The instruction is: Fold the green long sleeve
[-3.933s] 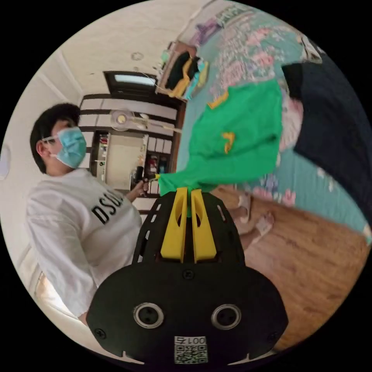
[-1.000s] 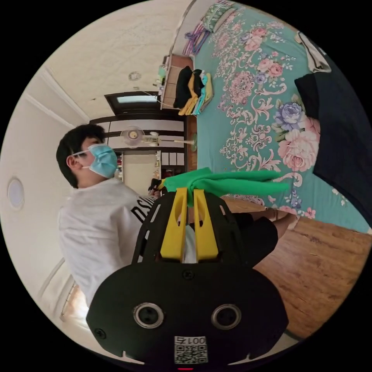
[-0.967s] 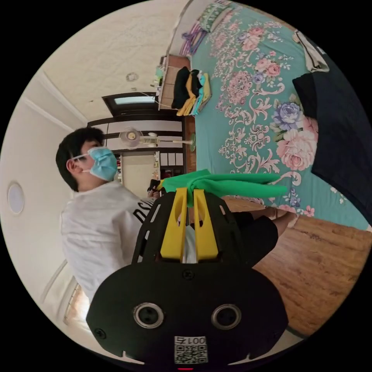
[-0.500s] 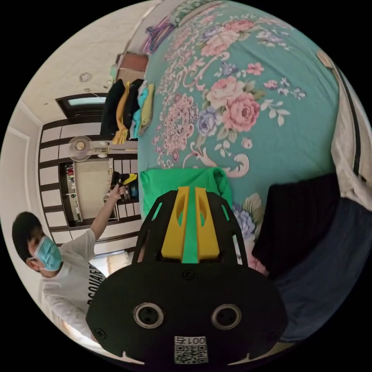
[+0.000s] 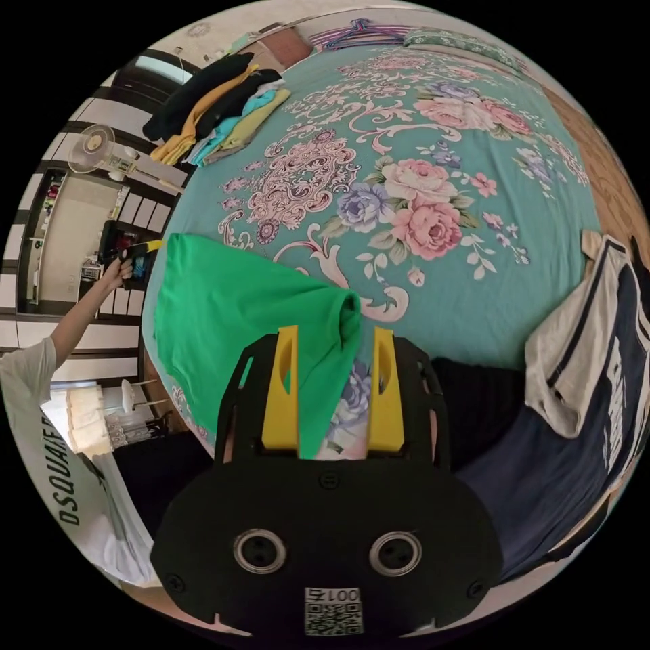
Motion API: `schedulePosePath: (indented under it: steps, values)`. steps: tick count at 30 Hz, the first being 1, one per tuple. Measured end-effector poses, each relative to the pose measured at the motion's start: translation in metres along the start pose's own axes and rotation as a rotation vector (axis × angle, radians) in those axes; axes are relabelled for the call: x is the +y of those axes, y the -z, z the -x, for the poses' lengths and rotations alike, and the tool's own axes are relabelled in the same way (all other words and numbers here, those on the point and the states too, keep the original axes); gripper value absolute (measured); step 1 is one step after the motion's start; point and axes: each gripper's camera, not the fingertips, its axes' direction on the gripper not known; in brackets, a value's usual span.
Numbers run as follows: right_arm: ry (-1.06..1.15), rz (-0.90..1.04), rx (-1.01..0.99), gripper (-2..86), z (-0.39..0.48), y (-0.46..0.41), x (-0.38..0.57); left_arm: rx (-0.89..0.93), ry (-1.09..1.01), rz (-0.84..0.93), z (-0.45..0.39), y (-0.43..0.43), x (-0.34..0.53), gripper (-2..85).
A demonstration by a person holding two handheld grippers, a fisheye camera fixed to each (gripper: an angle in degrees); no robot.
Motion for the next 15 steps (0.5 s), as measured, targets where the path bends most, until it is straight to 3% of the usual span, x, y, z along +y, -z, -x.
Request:
schedulePosePath:
  steps: [3, 7, 12, 15]
  values:
    - [-0.018, 0.062, -0.002, 13.7, 0.007, -0.028, -0.024, -0.013, -0.023, 0.0, -0.008, -0.017, -0.016, 11.5]
    - [0.013, 0.03, 0.184, 9.6, 0.041, -0.044, -0.021, -0.17, -0.002, 0.058, -0.026, -0.045, -0.015, 6.7]
    - [-0.019, -0.019, 0.15, 3.3, 0.051, -0.041, -0.012, -0.093, 0.008, 0.046, -0.038, -0.043, 0.0, -0.5]
    - [-0.031, -0.054, 0.021, 2.4, 0.036, -0.016, -0.017, -0.055, -0.015, -0.041, -0.049, -0.009, 0.001, -1.2]
